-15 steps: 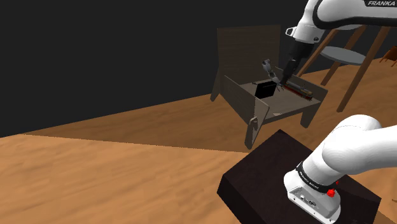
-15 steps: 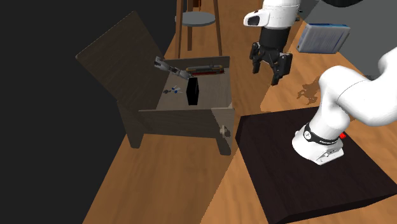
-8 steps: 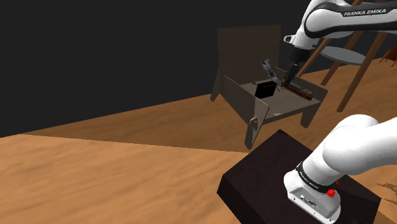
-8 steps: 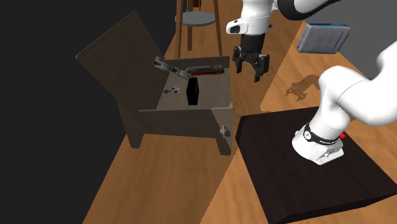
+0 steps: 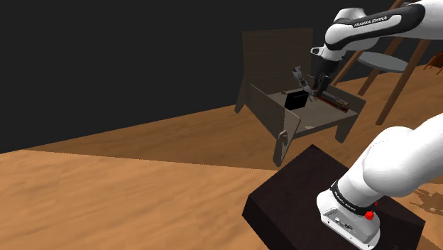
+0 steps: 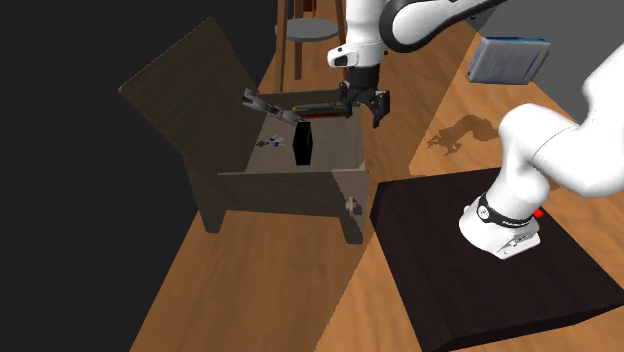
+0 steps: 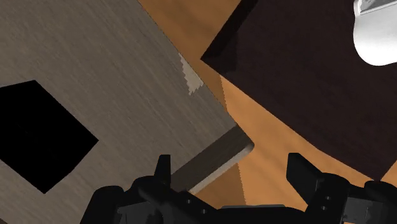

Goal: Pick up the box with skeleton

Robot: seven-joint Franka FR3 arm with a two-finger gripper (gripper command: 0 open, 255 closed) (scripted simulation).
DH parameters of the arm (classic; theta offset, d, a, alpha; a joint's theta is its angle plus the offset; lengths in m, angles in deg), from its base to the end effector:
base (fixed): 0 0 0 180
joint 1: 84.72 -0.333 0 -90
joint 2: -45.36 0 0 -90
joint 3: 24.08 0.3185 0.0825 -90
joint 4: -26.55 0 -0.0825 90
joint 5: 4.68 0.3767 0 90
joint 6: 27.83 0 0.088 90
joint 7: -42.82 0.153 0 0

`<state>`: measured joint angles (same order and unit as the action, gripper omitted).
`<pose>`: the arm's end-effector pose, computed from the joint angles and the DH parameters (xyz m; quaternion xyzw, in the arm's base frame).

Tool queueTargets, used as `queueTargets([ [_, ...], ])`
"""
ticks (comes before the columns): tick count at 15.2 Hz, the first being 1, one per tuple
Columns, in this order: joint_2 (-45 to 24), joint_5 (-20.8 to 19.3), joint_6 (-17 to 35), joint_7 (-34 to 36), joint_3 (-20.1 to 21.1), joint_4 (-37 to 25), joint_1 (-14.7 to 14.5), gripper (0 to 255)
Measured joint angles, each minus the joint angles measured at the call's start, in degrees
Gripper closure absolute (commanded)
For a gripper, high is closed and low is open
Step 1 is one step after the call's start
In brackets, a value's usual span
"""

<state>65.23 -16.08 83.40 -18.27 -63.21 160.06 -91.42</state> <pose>0.3566 -0.2532 0.3925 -0.9502 -0.3068 0.0242 0.0499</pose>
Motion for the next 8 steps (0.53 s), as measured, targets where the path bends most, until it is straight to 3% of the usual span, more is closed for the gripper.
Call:
queueTargets([
  [5,-14.8,7.5,4.7,-16.2,-7.3,-7.8,-3.2,0],
  [8,-24.3,14.3,6.6,-26.4,-8.8,-12.4,-2.8,0],
])
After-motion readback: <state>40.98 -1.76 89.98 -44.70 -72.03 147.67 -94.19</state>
